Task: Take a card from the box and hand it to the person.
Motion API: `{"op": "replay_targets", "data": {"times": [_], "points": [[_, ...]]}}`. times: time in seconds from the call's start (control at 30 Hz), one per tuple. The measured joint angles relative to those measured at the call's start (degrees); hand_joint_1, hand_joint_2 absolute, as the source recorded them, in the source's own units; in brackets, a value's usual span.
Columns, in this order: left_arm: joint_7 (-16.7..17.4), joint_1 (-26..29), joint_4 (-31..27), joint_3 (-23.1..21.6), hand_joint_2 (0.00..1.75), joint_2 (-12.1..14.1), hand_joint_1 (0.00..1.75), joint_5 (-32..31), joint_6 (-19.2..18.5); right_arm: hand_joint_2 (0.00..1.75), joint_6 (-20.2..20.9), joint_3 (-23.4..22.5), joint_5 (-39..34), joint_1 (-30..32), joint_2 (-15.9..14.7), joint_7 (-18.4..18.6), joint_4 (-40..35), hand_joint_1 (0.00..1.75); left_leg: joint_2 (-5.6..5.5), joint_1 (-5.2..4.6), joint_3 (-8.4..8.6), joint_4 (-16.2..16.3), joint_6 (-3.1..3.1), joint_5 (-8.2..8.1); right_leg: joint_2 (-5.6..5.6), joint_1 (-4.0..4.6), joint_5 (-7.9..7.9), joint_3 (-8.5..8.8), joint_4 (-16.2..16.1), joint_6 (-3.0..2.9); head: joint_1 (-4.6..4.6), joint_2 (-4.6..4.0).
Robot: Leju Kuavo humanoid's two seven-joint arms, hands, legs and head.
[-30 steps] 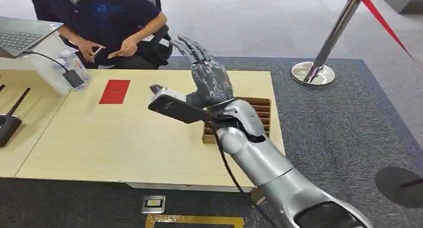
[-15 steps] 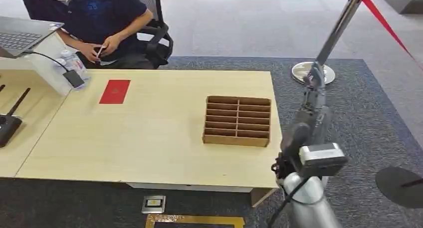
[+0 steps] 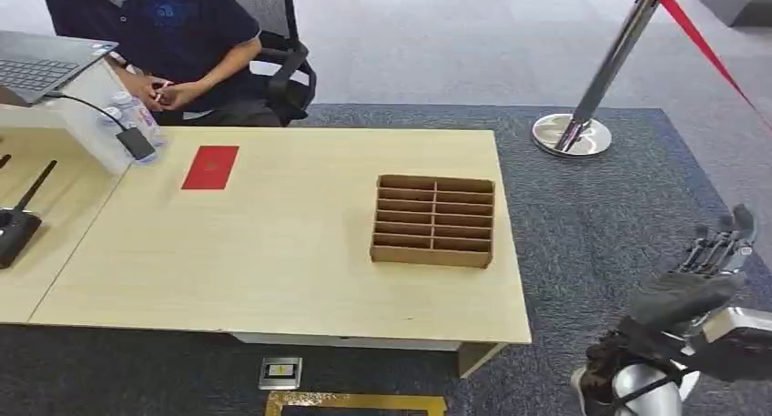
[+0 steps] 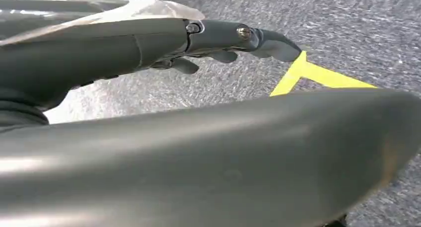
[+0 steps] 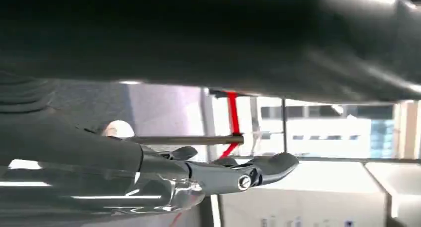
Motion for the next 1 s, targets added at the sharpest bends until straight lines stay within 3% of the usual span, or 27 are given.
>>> {"op": "replay_targets", "data": {"times": [0.27,0.43,0.6,0.73,0.87,0.93,0.97,1.0], "points": [[-0.31,-0.02,-0.02,0.31,0.00,-0.09,0.00,-0.11,-0.92,0.00,-2.73,-14.01,-4.28,-2.50,0.70,1.35,12.48,0.00,-0.01,-0.01,0.00,0.00,0.00,0.00,0.00,-0.01,0.00,0.00,-0.01,0.00,0.00,0.00],[0.04,0.02,-0.02,0.30,0.00,-0.09,0.00,-0.28,-1.31,0.00,-4.50,-23.82,-5.83,-5.24,0.09,1.33,24.81,0.00,-0.01,0.00,0.00,0.00,0.00,-0.01,0.00,-0.01,0.00,0.00,-0.01,0.00,0.00,0.00],[0.28,-0.04,-0.02,0.28,0.00,-0.11,0.00,-0.37,-1.66,0.00,-5.18,-31.87,-7.23,-9.47,-2.82,-0.99,40.95,0.00,-0.01,-0.02,0.02,0.00,0.02,0.01,0.00,-0.01,0.01,0.02,-0.01,0.02,0.00,0.00],[0.09,-0.09,-0.02,0.28,0.00,-0.11,0.00,-0.48,-2.30,0.00,-6.23,-37.11,-7.14,-12.38,-6.02,-0.31,55.05,0.00,-0.01,-0.02,0.04,0.00,0.02,0.01,0.00,-0.01,0.02,0.02,-0.02,0.02,0.02,0.00],[-0.44,-0.10,-0.02,0.28,0.00,-0.11,0.00,-0.59,-3.10,0.00,-8.39,-40.03,-4.20,-13.91,-8.96,3.10,69.11,0.00,0.00,-0.02,0.02,0.00,0.02,0.00,0.00,-0.01,0.01,0.01,-0.02,0.02,-0.02,0.00],[-0.85,-0.10,-0.02,0.28,0.00,-0.11,0.00,-0.61,-3.37,0.00,-10.22,-40.34,-1.67,-14.47,-10.01,6.71,74.84,0.00,0.00,0.00,0.02,0.00,0.01,0.00,0.00,-0.01,0.01,0.00,-0.02,0.02,-0.02,0.00],[-1.05,-0.11,-0.02,0.28,1.75,-0.11,0.00,-0.61,-3.61,0.00,-11.04,-40.32,0.45,-14.67,-10.34,9.68,77.49,0.00,0.00,0.00,0.02,0.00,0.01,0.00,0.00,0.00,0.01,0.01,-0.01,0.02,0.02,0.00],[-1.31,-0.10,-0.02,0.28,1.75,-0.11,0.00,-0.61,-3.80,0.00,-12.06,-40.15,3.24,-14.81,-10.62,13.46,80.02,0.00,-0.01,0.00,0.01,0.00,0.01,0.00,0.00,0.00,0.01,0.01,-0.01,0.02,0.00,0.00]]}}
